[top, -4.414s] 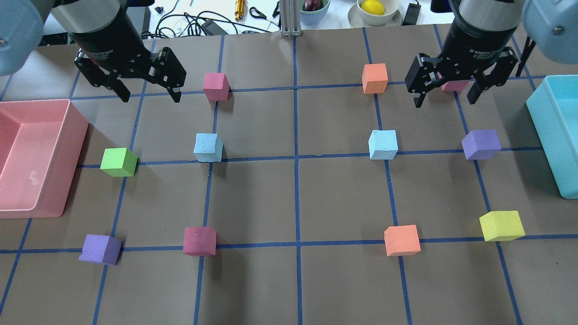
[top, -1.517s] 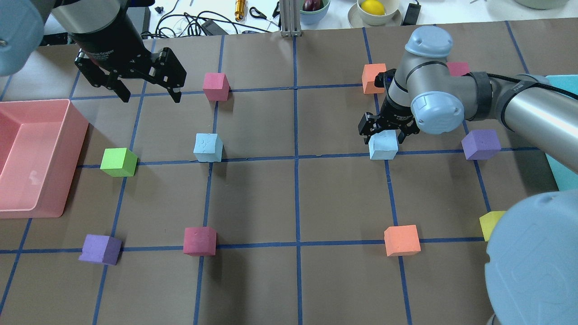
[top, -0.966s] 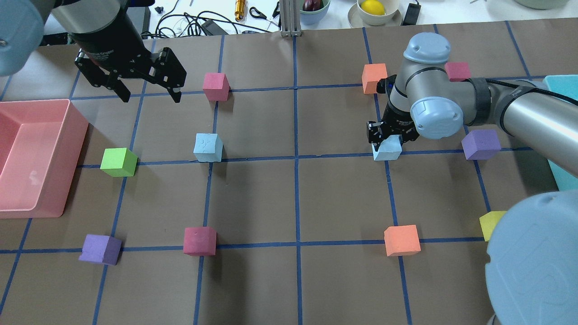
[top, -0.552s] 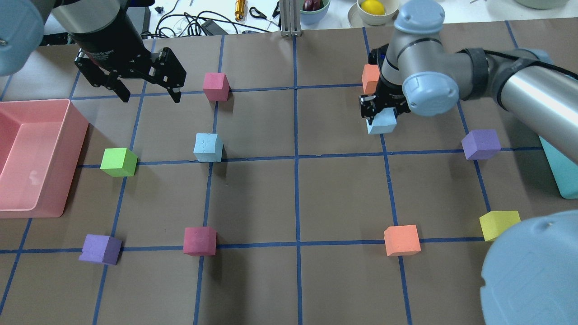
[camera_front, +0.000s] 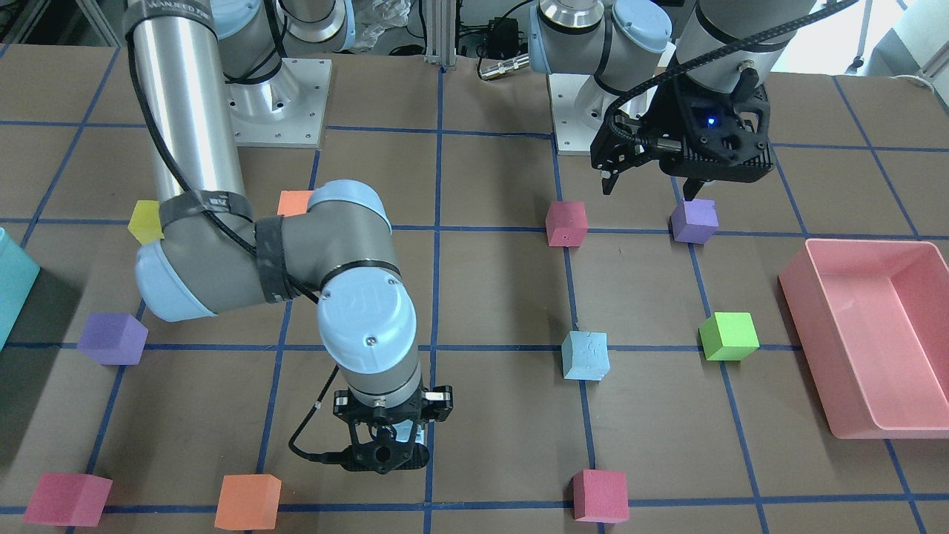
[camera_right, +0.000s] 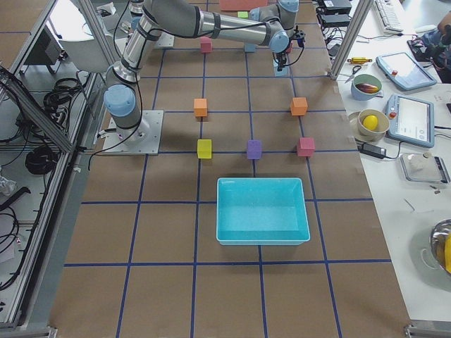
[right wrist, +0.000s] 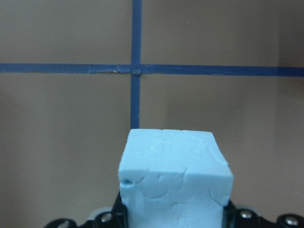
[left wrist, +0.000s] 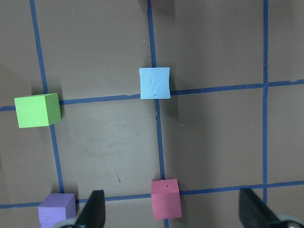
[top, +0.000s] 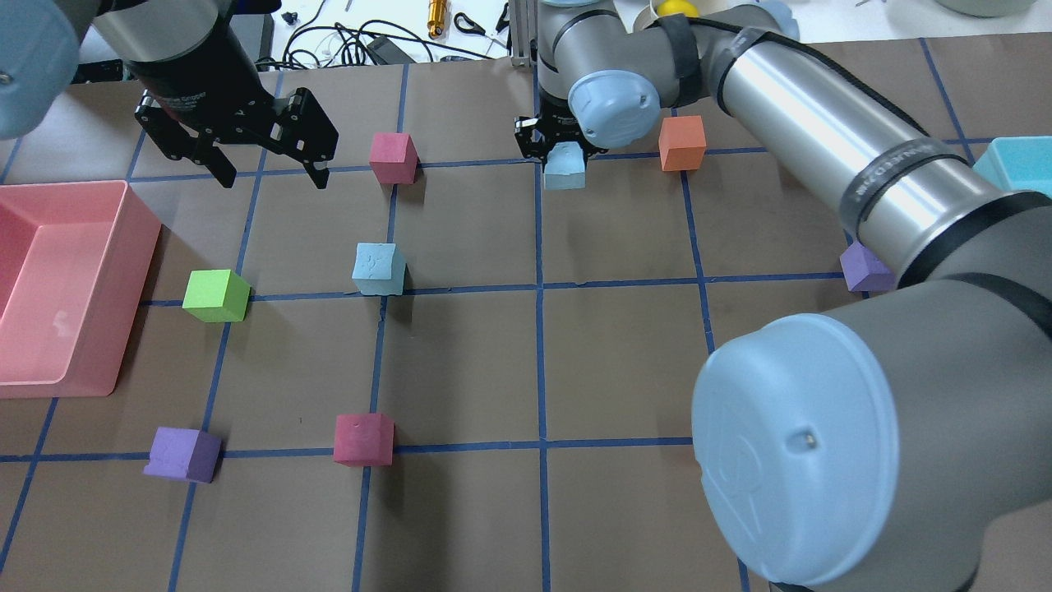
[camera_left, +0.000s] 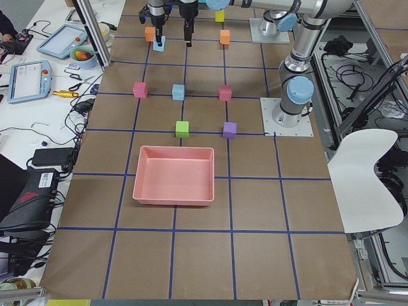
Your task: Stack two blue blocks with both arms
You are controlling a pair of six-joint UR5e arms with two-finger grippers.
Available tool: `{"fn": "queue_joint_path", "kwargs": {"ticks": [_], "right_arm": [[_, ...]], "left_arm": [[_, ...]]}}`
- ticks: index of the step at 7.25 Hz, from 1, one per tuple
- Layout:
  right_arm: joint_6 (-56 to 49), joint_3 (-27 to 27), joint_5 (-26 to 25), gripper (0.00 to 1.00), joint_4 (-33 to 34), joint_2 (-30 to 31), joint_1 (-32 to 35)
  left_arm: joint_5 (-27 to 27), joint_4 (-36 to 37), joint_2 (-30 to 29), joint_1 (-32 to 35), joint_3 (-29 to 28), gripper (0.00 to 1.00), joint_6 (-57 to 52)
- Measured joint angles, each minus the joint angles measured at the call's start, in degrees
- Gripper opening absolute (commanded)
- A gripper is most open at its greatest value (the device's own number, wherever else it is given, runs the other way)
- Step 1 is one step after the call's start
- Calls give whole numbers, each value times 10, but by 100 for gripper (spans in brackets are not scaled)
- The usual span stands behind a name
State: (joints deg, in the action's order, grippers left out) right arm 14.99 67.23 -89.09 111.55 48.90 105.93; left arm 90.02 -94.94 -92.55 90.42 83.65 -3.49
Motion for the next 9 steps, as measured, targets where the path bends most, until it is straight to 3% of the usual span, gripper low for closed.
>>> {"fn": "queue_joint_path", "kwargs": {"ticks": [3,4,5,9], "right_arm": [[53,-12,38,2,0,-39,11],[59,-11,43,17,0,-43,11],[61,-5,45,99,1,-45,11],[63,9,46,100,0,-40,10]], "left_arm": [[-1,14,-10,-6,20,100,-11],[-2,31,-24,-8,24,100,-13],[-4,53,-40,-8,28,100,-12],[-7,170,-127,-8,60,100,-2]]}}
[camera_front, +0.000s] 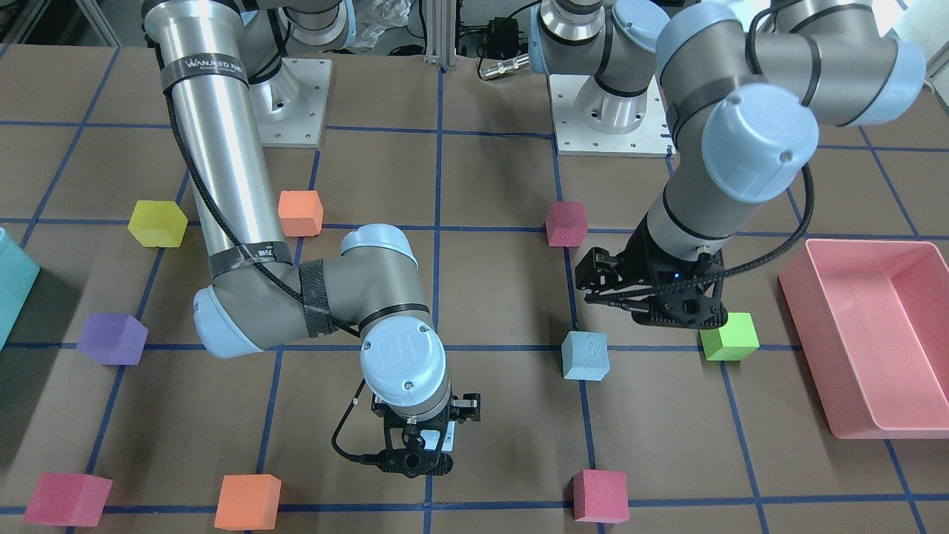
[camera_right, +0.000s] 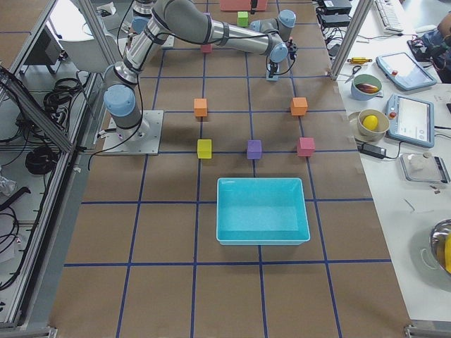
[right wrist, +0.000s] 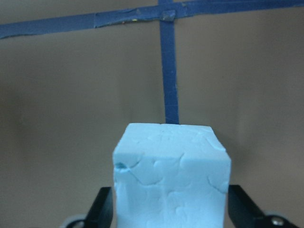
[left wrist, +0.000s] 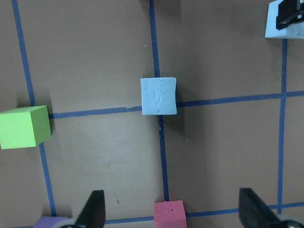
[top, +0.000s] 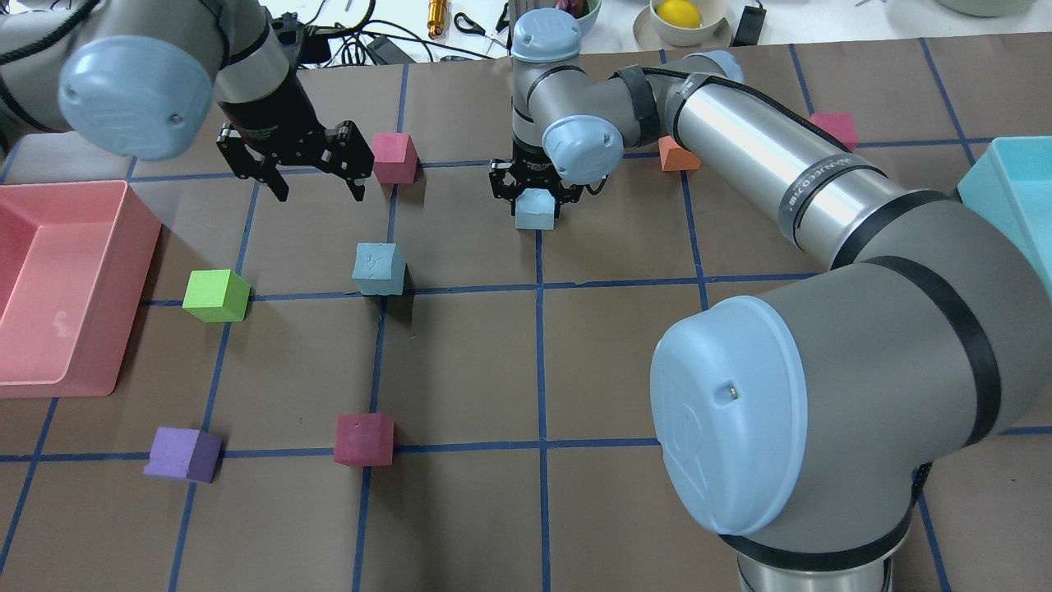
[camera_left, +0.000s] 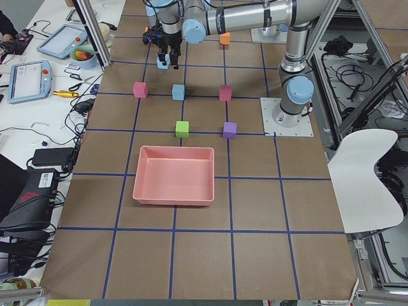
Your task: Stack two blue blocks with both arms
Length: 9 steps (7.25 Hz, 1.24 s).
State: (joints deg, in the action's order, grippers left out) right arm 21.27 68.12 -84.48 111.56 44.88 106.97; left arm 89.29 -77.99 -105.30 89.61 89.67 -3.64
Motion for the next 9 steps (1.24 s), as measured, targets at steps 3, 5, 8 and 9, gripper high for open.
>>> {"fn": "queue_joint_path", "kwargs": {"ticks": [3,5,8,9], "right_arm": [[-3,0,-6,100,-52,66,-20],[-31,9,-7,100,-136,149,-69],[-90,104,-39,100,-222,289,-116],[-95,150,-49,100,-225,334,-123]], "left_arm": [[4,118,-43,0,63,100,0],[5,150,-61,0,90,100,2],[1,192,-85,2,120,87,9],[0,200,-90,4,131,43,9]]}}
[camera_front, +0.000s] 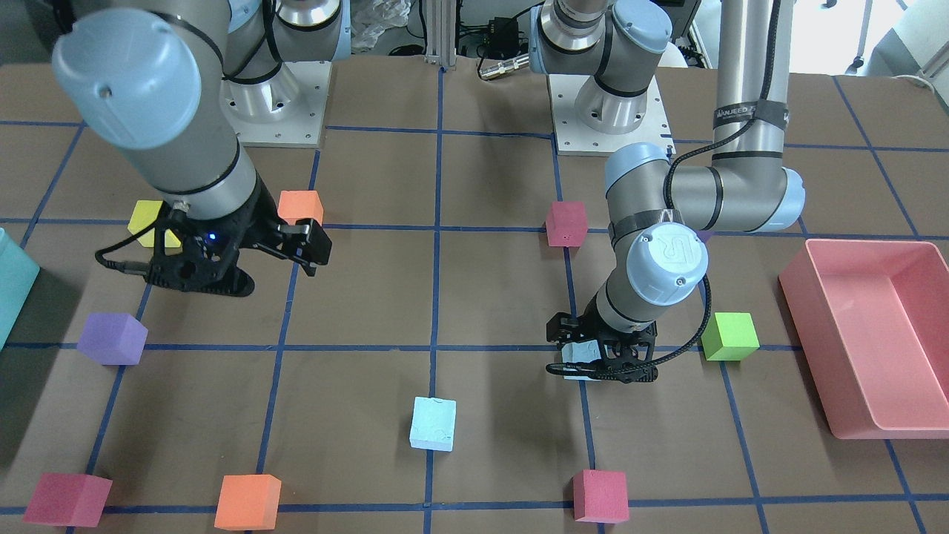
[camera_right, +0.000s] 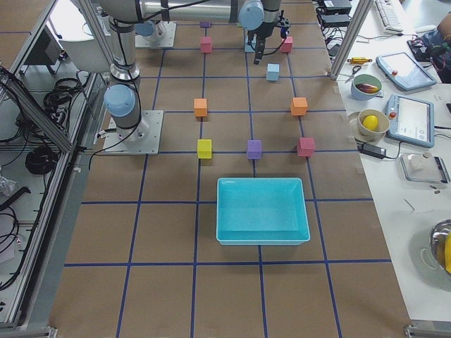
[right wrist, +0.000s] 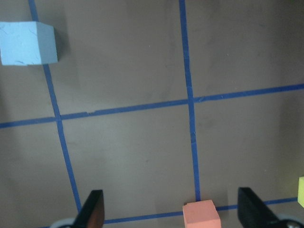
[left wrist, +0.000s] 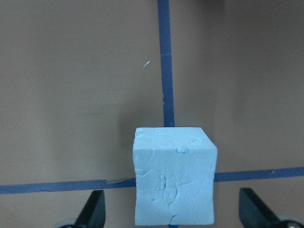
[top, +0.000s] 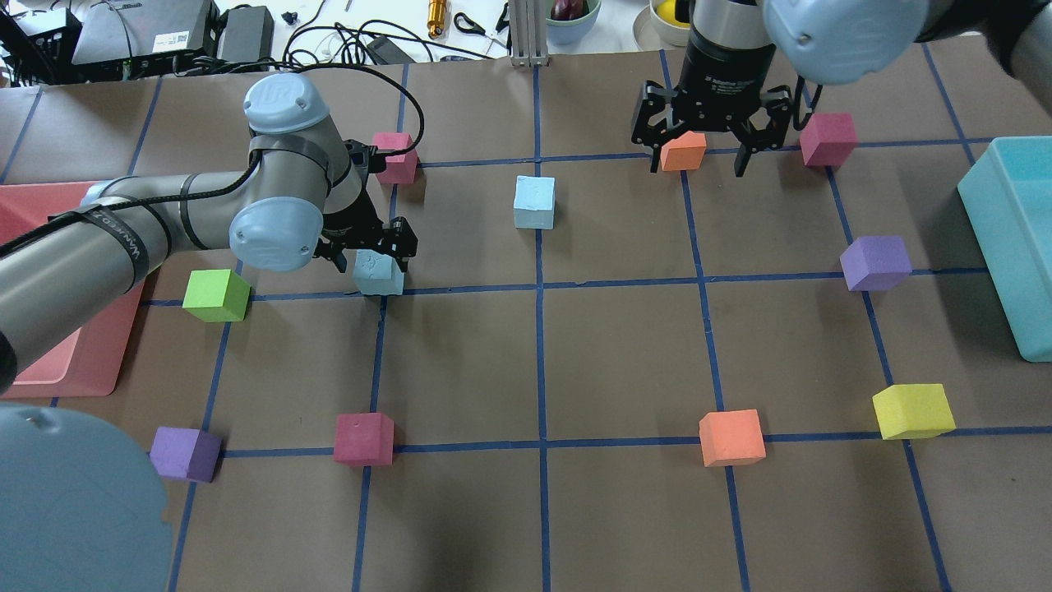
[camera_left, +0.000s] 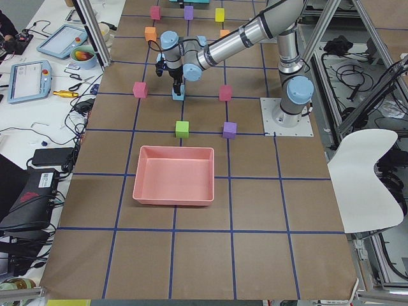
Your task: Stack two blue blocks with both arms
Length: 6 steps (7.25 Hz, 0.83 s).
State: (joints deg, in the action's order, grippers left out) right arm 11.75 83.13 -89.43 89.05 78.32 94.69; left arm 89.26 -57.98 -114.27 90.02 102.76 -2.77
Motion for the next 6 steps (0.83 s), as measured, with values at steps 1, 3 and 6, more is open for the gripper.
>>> {"fn": "queue_joint_path", "kwargs": {"ticks": [1,3,6], "right_arm": [[-3,41,-4,100,-1,34,-8],[-5,84,-7,100,13,62,-16],[-9,88,-5,100,33,80,-31]], "left_arm": [[-1,10,-3,1,9,25,-4],[0,24,-8,1,6,12,-19],[-25,31,-10,9,-46,1,-16]]}}
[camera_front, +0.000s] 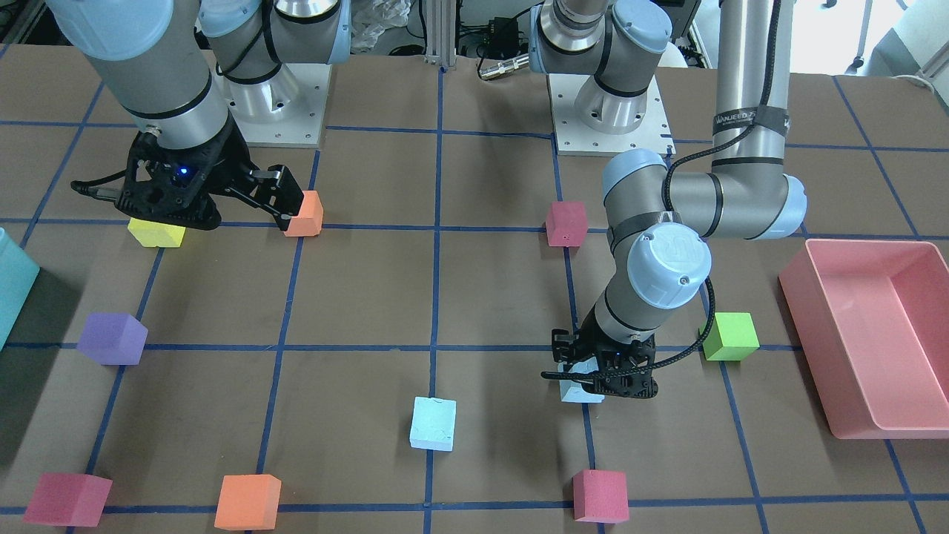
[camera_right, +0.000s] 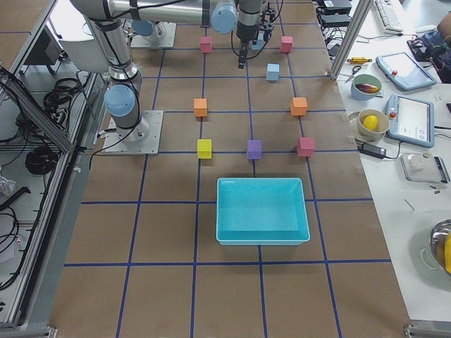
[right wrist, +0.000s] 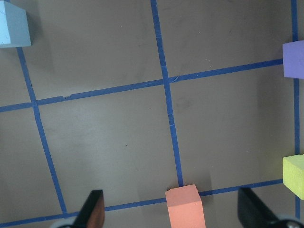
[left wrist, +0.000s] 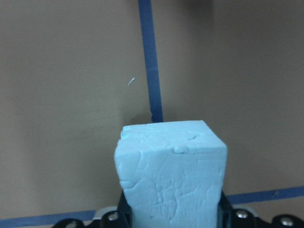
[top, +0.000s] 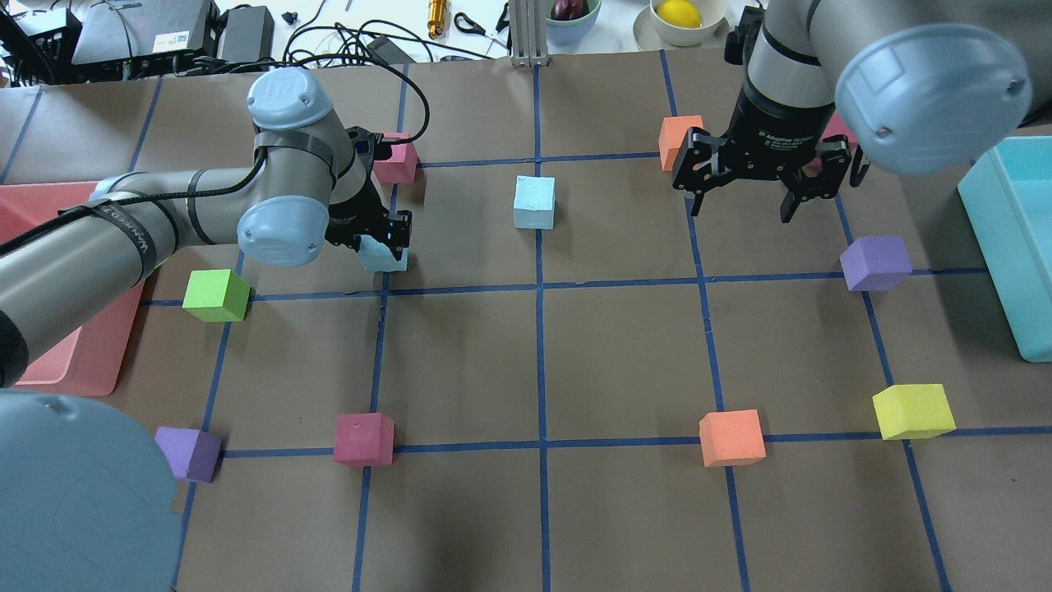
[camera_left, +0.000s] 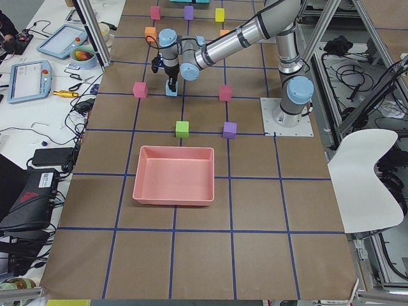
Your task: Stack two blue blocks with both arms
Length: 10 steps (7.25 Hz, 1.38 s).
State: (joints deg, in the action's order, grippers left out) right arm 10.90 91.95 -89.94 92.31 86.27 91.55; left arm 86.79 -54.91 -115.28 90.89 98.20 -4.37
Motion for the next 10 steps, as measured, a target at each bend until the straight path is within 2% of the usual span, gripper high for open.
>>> {"fn": "queue_joint_path", "kwargs": {"ticks": [2,3,6,8,10], "right_arm": [[-5,1,2,100,-5,6,-18],[-12,1,1,100,-5,10,-22],[-28,3,2,100,-5,21,-22],[-29,5,0,100,-6,25,-22],[-28,8,0,100,-6,28,-22]], "left_arm": [[-52,-28,-12,31,-69,0,42],[-62,-57,-27,53,-117,0,65],[-57,-155,-97,110,-263,0,94],[-25,-181,-137,142,-316,1,106],[-14,-188,-154,153,-329,2,112]]}}
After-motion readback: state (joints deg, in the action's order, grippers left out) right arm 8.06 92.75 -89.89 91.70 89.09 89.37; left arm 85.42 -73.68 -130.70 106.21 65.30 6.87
